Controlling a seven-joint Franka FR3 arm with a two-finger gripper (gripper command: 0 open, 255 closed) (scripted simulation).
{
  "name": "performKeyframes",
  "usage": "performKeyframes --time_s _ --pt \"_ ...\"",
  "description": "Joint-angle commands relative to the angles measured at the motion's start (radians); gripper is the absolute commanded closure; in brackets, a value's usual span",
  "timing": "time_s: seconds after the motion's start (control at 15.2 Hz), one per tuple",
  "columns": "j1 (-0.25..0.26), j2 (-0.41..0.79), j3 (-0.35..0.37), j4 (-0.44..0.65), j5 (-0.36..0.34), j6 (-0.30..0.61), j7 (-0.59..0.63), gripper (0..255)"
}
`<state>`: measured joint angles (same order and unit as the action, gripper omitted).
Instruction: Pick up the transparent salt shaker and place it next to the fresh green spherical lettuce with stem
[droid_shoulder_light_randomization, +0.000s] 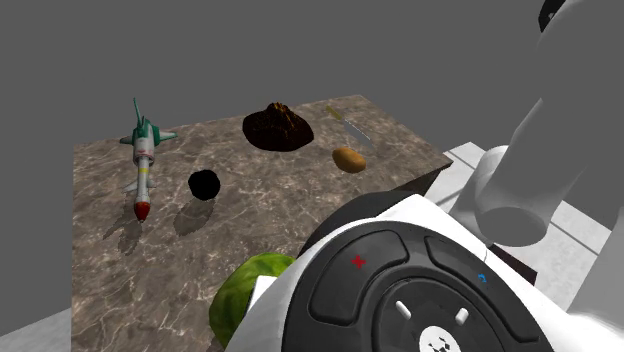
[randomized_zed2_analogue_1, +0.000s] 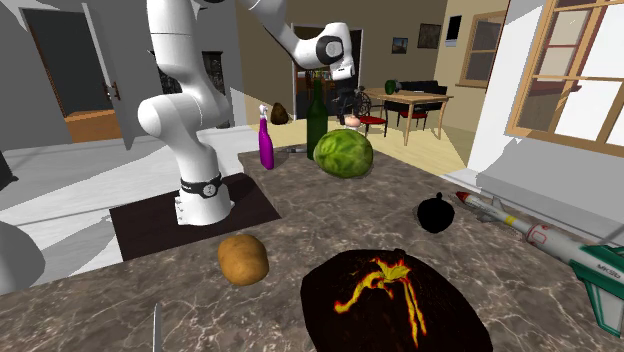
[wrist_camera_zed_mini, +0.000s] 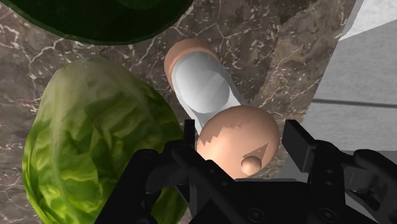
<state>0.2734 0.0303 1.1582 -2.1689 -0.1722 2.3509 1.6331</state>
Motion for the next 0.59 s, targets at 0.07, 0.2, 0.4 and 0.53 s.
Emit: performKeyframes --time_s 0.07,0.2,0.4,0.53 --pt "0.0 0.0 0.0 0.0 0.0 0.0 0.0 0" --pt "0.0 0.0 0.0 0.0 0.0 0.0 0.0 0" --pt "-0.011 -0.055 0.005 0.007 0.074 -0.024 -0.051 0" --pt "-0.008 -0.154 -0.015 0.028 0.199 -0.083 -0.139 0"
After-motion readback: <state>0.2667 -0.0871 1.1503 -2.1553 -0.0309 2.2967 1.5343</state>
